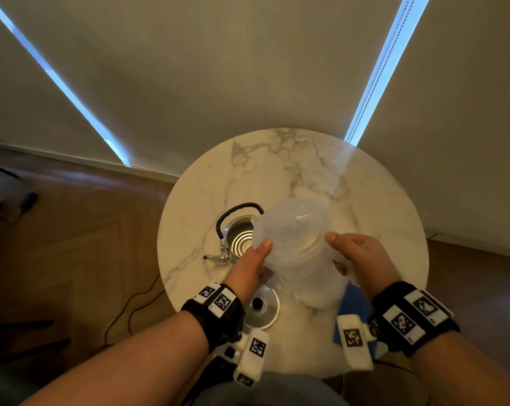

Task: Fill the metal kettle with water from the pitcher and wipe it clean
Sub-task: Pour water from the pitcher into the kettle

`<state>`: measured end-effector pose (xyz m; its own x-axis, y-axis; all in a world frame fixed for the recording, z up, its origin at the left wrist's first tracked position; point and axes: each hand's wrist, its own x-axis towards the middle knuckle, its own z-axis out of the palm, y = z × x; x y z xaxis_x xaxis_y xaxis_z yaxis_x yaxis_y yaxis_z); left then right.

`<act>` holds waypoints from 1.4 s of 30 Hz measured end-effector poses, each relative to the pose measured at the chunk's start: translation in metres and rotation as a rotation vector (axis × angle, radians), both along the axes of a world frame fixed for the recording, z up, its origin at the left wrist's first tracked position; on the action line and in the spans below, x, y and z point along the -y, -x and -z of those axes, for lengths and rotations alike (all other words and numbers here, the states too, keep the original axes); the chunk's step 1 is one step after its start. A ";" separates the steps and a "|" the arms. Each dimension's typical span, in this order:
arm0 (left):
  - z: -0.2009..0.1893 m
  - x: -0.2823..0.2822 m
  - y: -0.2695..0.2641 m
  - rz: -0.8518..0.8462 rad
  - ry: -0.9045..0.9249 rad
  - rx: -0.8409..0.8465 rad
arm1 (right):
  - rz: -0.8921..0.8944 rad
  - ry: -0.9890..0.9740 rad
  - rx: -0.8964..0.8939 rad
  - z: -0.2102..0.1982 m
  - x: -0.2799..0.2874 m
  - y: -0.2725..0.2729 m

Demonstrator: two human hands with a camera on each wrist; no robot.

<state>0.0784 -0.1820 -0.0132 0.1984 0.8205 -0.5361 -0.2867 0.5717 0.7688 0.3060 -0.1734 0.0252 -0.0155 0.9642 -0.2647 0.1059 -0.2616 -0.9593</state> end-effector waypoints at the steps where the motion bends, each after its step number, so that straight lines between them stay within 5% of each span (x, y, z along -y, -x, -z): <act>1: 0.000 0.001 0.001 -0.007 0.025 -0.006 | -0.003 0.016 0.017 0.001 -0.001 0.002; 19: 0.014 -0.003 0.009 -0.057 0.217 -0.069 | 0.010 0.196 0.332 -0.008 -0.017 0.028; 42: 0.027 -0.009 0.025 -0.006 0.202 -0.138 | -0.017 0.246 0.481 -0.026 -0.027 0.046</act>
